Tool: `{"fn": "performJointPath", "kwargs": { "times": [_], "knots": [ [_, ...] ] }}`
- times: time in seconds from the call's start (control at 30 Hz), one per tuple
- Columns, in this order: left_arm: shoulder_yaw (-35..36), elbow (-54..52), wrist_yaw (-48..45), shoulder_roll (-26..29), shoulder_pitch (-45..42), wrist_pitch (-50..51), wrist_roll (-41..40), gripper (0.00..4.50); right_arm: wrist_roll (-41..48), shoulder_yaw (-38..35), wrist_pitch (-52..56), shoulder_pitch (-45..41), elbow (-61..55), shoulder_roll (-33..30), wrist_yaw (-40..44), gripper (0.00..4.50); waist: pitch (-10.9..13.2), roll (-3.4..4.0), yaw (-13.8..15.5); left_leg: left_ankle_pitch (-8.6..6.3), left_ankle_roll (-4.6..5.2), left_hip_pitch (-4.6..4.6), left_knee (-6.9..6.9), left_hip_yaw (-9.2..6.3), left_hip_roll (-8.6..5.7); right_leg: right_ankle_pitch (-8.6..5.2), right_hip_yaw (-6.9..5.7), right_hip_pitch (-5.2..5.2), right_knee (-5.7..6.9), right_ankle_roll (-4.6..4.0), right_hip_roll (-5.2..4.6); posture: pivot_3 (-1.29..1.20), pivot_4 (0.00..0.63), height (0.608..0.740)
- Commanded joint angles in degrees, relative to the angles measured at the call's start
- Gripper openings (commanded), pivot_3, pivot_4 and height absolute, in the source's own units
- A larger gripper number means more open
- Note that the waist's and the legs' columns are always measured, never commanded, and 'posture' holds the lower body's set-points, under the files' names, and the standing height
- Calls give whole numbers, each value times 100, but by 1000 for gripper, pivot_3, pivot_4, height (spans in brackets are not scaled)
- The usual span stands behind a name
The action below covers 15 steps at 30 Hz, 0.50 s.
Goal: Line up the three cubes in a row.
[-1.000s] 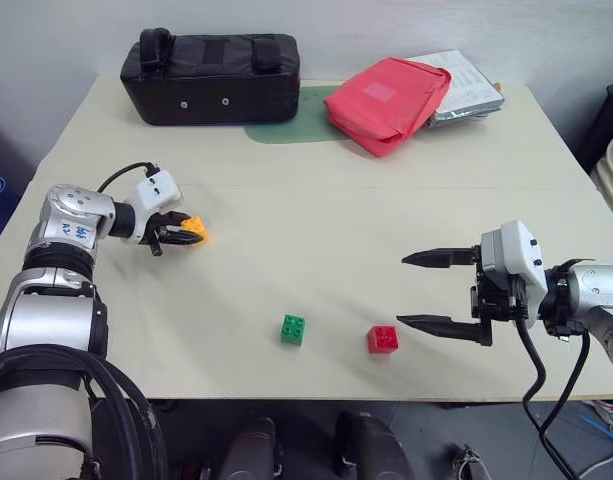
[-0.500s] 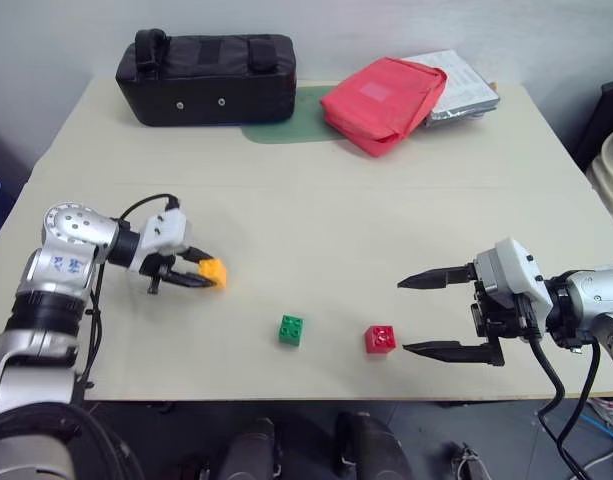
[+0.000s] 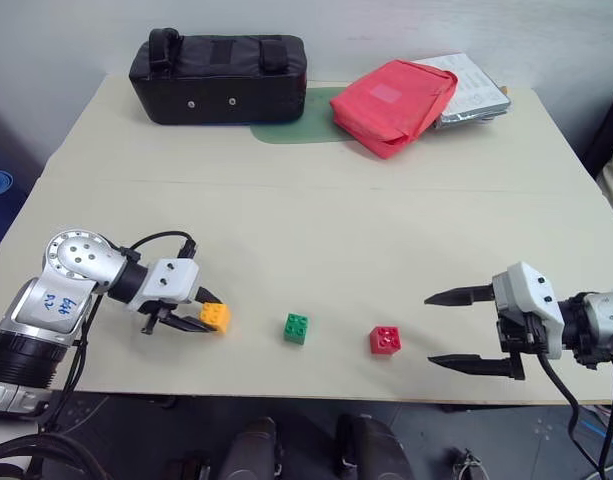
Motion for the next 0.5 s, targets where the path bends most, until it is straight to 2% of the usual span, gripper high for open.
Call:
{"fn": "performJointPath", "kwargs": {
  "times": [0.03, 0.23, 0.3, 0.5],
  "knots": [
    [-69, 110, 25, -92, -57, -236, 115, 1496, 76, -127, -52, 21, -168, -8, -45, 4500, 0, 0, 19, 0, 0, 0, 0, 1, 0, 0, 0, 0, 0, 0, 1, 0, 150, 740],
    [-36, 1, -51, -101, 59, -170, -12, 1496, -132, -69, -224, 201, -129, -78, 8, 4500, 0, 0, 36, 0, 0, 0, 0, 2, 0, 0, 0, 0, 0, 0, 5, 0, 150, 740],
    [1, 34, 30, -121, 92, -108, -20, 2223, -184, -66, -296, 258, -97, -73, 21, 4500, 0, 0, 37, 0, 0, -1, 0, 3, 0, 0, 0, 0, 0, 0, 5, 0, 150, 740],
    [359, -12, -52, 141, 365, 201, -327, 3911, -218, -303, -381, 462, 66, -201, 211, 4500, 0, 0, 34, 1, 1, 0, 0, 2, 1, 0, 1, 0, 2, 0, 7, 0, 150, 740]
  ]
}}
